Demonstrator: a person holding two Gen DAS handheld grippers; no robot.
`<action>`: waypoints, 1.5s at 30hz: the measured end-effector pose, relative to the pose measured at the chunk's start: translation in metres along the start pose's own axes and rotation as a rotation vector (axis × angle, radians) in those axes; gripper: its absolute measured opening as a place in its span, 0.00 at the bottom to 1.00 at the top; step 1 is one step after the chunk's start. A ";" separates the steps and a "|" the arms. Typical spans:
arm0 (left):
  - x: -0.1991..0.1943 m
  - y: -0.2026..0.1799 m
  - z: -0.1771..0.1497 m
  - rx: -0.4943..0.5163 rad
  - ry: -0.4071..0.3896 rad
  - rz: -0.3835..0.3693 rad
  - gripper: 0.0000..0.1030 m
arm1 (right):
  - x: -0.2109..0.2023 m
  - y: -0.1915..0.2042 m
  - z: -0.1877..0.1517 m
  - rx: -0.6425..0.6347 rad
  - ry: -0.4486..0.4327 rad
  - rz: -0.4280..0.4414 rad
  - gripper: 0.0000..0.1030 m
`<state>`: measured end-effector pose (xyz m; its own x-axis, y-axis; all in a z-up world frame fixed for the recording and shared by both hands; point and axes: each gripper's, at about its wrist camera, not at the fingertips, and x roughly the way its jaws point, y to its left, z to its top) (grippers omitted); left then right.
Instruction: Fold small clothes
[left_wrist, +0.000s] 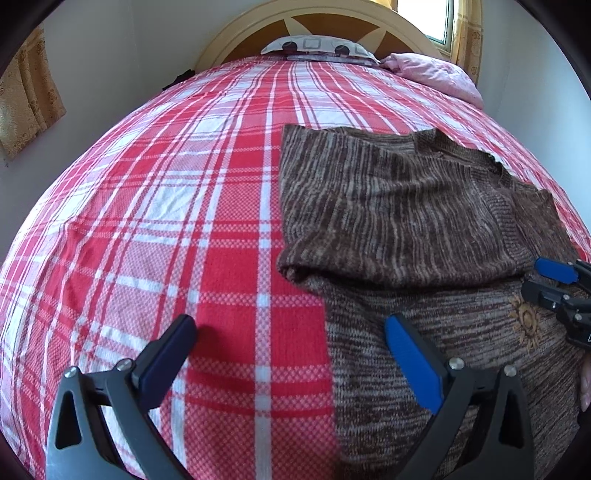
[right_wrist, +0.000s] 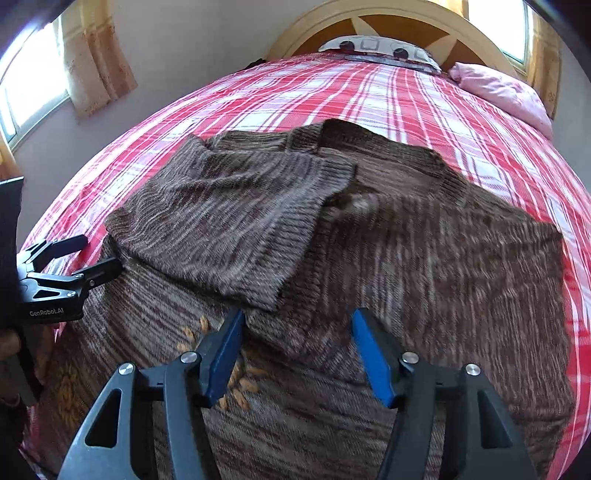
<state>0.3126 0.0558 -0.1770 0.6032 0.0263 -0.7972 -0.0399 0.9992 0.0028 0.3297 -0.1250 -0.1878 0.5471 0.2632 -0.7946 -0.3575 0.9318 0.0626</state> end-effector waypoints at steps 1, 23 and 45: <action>-0.001 0.000 -0.001 -0.003 -0.001 0.005 1.00 | -0.002 -0.001 -0.002 0.002 -0.004 -0.006 0.60; -0.004 -0.004 -0.007 0.003 -0.007 0.055 1.00 | -0.042 -0.013 -0.053 0.018 -0.012 -0.042 0.60; -0.081 -0.007 -0.082 0.017 -0.054 -0.006 1.00 | -0.099 -0.016 -0.121 0.007 -0.059 -0.098 0.62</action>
<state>0.1985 0.0442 -0.1617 0.6453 0.0210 -0.7636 -0.0228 0.9997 0.0082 0.1897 -0.1963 -0.1831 0.6231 0.1852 -0.7599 -0.2948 0.9555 -0.0089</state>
